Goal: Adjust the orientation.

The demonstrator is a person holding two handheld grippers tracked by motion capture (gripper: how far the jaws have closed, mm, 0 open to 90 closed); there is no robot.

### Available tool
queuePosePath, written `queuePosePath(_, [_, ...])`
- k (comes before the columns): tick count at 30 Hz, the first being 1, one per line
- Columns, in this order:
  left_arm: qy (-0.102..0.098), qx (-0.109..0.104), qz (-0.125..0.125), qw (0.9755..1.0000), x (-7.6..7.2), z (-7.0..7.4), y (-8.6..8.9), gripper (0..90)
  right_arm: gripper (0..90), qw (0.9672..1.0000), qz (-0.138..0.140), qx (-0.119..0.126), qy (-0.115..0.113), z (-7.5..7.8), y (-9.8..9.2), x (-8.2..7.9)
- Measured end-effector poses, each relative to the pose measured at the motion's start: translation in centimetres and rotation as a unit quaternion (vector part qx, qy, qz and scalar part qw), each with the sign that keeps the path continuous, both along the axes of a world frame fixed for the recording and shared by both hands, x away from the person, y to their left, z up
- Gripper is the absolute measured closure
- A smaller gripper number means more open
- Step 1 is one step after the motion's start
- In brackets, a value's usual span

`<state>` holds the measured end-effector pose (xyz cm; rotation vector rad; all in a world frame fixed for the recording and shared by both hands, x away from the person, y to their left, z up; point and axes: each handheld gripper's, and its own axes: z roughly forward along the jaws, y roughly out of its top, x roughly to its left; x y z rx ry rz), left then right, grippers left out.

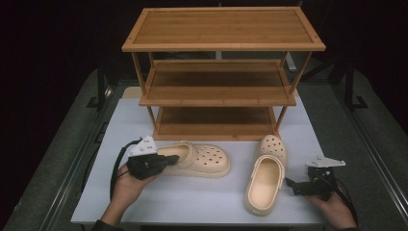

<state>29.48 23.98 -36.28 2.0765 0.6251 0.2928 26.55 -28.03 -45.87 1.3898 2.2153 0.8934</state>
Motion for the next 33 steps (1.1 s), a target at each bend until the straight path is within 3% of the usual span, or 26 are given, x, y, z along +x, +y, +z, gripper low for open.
queuePosePath(3, [-0.007, 0.005, 0.031, 0.9995, 1.2, 0.4, 2.4, 90.0, 0.0, 1.0000, 0.000, 0.000, 0.000, 0.0, 0.0, 0.0])
queuePosePath(4, [-0.007, 0.005, 0.031, 0.9995, 1.2, 0.4, 2.4, 90.0, 0.0, 1.0000, 0.000, 0.000, 0.000, 0.0, 0.0, 0.0])
queuePosePath(5, [-0.004, 0.005, 0.042, 0.9991, 2.0, 0.2, 3.5, 90.0, 0.0, 1.0000, 0.000, 0.000, 0.000, 0.0, 0.0, 0.0])
queuePosePath(8, [0.003, 0.004, 0.051, 0.9987, 3.0, -0.3, 4.5, 90.0, 0.0, 1.0000, 0.000, 0.000, 0.000, 0.0, 0.0, 0.0])
queuePosePath(9, [0.010, 0.004, 0.055, 0.9984, 4.1, -0.9, 5.1, 90.0, 0.0, 1.0000, 0.000, 0.000, 0.000, 0.0, 0.0, 0.0])
queuePosePath(16, [0.022, 0.000, 0.065, 0.9976, 7.0, -2.9, 5.7, 90.0, 0.0, 1.0000, 0.000, 0.000, 0.000, 0.0, 0.0, 0.0])
queuePosePath(19, [0.040, 0.003, 0.065, 0.9971, 8.5, -4.4, 5.4, 90.0, 0.0, 1.0000, 0.001, -0.001, -0.001, 0.0, 0.0, 0.0])
queuePosePath(23, [0.057, 0.012, 0.058, 0.9967, 8.8, -5.1, 5.2, 90.0, 0.0, 1.0000, 0.000, -0.001, -0.001, 0.0, 0.0, 0.0])
queuePosePath(33, [0.059, 0.015, 0.056, 0.9966, 8.5, -5.3, 5.0, 90.0, 0.0, 1.0000, 0.000, -0.001, -0.001, 0.0, 0.0, 0.0])
